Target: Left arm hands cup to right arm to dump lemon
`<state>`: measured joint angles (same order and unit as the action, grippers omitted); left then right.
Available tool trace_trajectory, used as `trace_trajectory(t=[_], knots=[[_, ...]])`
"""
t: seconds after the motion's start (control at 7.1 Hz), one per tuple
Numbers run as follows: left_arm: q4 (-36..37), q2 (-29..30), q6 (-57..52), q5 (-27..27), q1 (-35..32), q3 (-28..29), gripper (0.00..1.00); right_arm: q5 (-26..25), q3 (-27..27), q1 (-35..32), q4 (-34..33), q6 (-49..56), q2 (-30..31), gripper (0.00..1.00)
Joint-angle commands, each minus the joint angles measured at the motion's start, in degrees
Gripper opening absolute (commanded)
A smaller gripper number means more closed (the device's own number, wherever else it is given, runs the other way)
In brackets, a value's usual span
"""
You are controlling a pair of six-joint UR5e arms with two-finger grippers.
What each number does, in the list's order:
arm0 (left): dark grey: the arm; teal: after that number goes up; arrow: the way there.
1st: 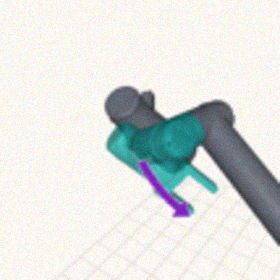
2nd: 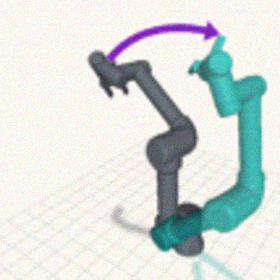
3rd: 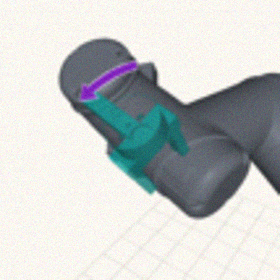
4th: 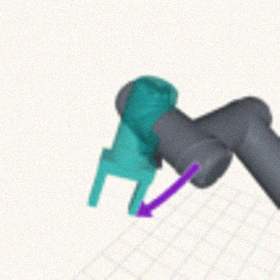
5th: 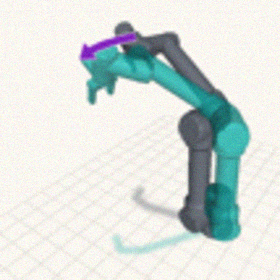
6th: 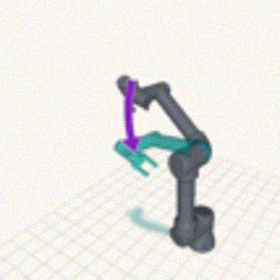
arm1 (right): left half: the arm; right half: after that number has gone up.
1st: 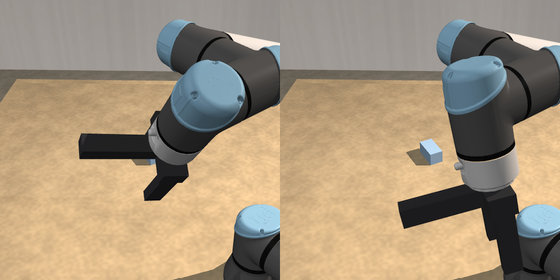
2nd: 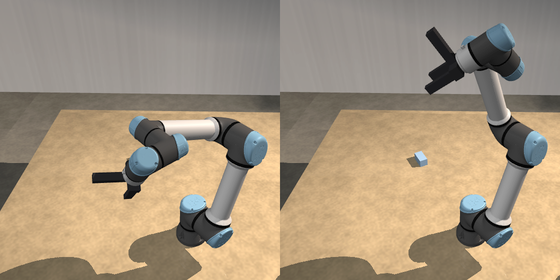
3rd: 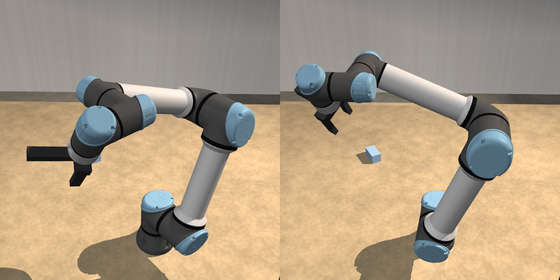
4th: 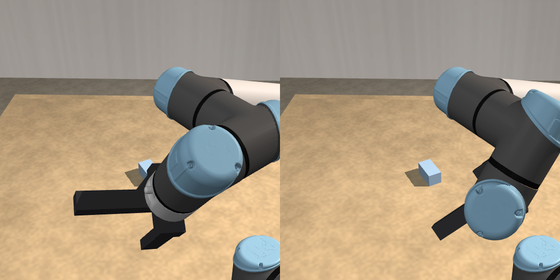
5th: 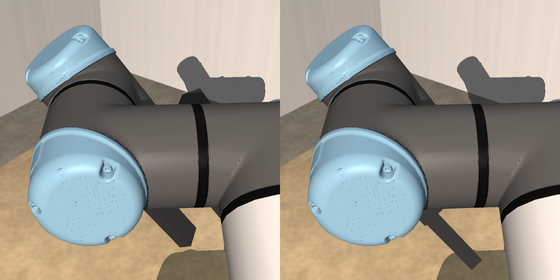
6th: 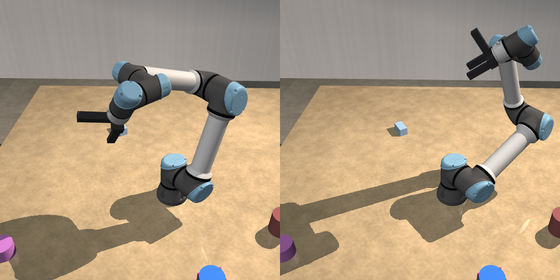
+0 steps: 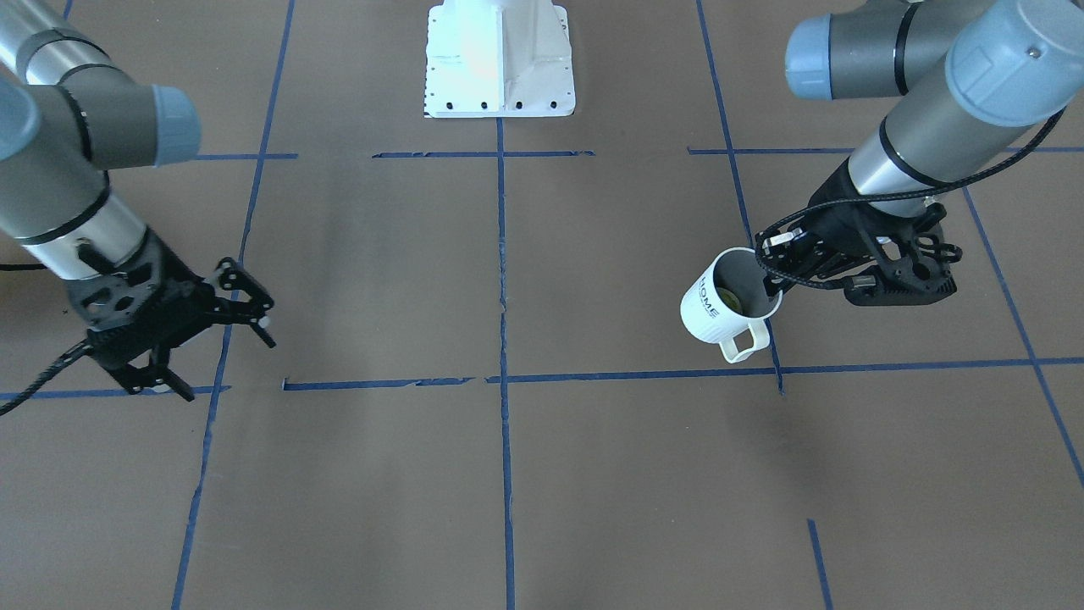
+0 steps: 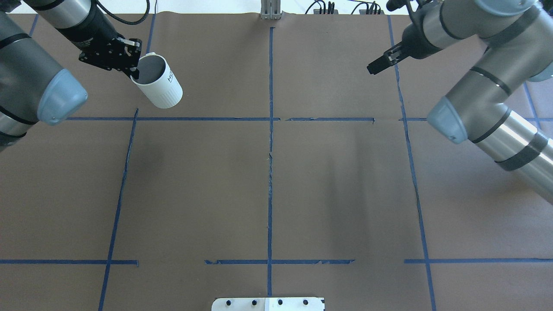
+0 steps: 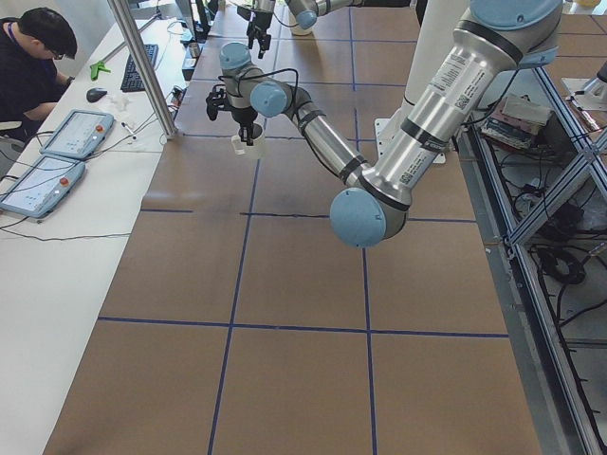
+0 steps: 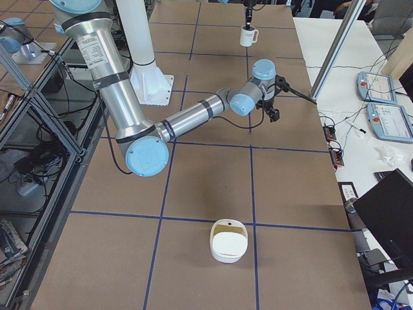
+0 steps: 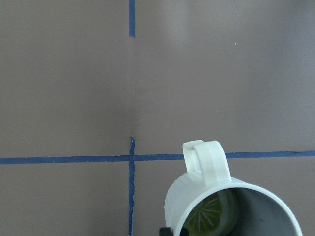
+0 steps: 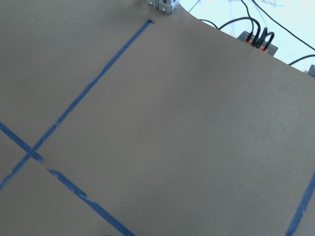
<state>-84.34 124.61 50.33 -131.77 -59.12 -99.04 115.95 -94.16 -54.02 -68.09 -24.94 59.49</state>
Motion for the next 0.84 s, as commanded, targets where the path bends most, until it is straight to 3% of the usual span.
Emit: trace_trajectory(t=[0.0, 0.28, 0.56, 0.7], knots=[[0.0, 3.6, 3.3, -0.1, 1.1, 2.3, 0.0, -9.1, 0.3, 5.1, 0.6, -4.5, -3.8, 1.0], [0.1, 7.2, 6.1, -0.1, 2.3, 4.5, 0.0, -10.7, 0.6, 10.0, 8.5, -5.8, -3.3, 0.99], [0.2, 9.9, 6.7, 0.0, 2.5, 7.5, 0.0, -28.2, 0.2, 19.2, 13.3, -12.5, -3.4, 1.0], [0.2, 11.9, 6.8, -0.1, 2.5, 10.2, 0.0, -29.1, 0.2, 21.0, 15.3, -12.3, -3.5, 1.0]])
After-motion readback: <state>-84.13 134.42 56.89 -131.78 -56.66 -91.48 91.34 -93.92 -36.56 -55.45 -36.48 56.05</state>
